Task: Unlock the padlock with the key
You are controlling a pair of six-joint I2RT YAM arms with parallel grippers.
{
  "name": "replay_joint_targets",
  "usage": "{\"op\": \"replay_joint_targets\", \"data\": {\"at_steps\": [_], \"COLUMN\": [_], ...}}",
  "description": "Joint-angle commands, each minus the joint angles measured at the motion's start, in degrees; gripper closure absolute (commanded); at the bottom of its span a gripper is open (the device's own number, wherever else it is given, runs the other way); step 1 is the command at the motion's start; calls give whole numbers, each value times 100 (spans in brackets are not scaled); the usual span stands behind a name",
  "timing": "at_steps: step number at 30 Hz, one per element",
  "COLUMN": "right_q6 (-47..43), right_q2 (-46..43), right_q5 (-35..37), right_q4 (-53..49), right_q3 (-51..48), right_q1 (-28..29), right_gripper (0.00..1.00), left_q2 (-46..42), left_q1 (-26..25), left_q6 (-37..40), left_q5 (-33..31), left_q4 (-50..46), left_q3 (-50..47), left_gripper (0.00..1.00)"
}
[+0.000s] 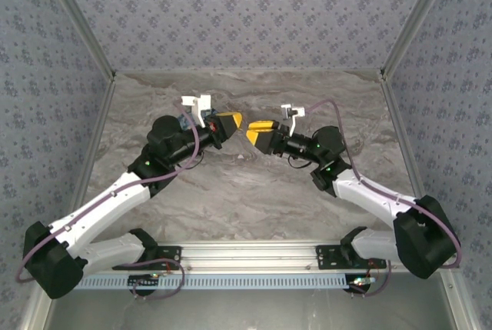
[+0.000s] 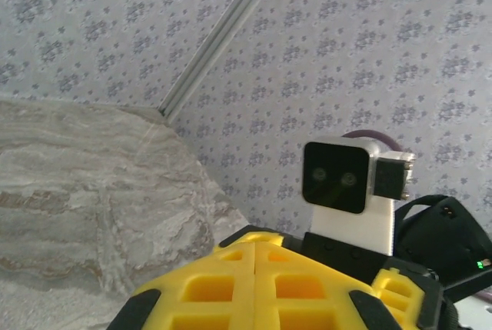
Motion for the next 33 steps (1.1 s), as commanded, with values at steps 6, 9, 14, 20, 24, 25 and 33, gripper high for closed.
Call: {"op": "replay_joint_targets", "data": {"at_steps": [6, 9, 14, 20, 24, 25, 33], "right_q6": [327, 343, 328, 282, 281, 275, 259], "right_q2": [67, 130, 214, 223, 223, 222, 241], "right_q5": [-285, -325, -339, -370, -368, -376, -396], "right_q4": [262, 243, 196, 38, -53, -72, -193], "right_q3": [285, 361, 483, 559, 590, 595, 651], "right_q1": [39, 87, 159, 181, 189, 190, 215], "right_gripper": [50, 53, 57, 66, 73, 74, 78], "left_q2": [-16, 7, 38, 49, 34, 33, 53], "left_q1": [-60, -62, -64, -64, -65, -67, -66], "left_q6": [140, 144, 147, 148, 162, 162, 148], "left_q5": [296, 359, 403, 421, 397, 389, 379], "left_q4": [441, 444, 423, 414, 415, 416, 422], "left_q3": [6, 28, 55, 40, 29, 29, 25], "left_gripper": [100, 100, 100, 100, 100, 100, 100]}}
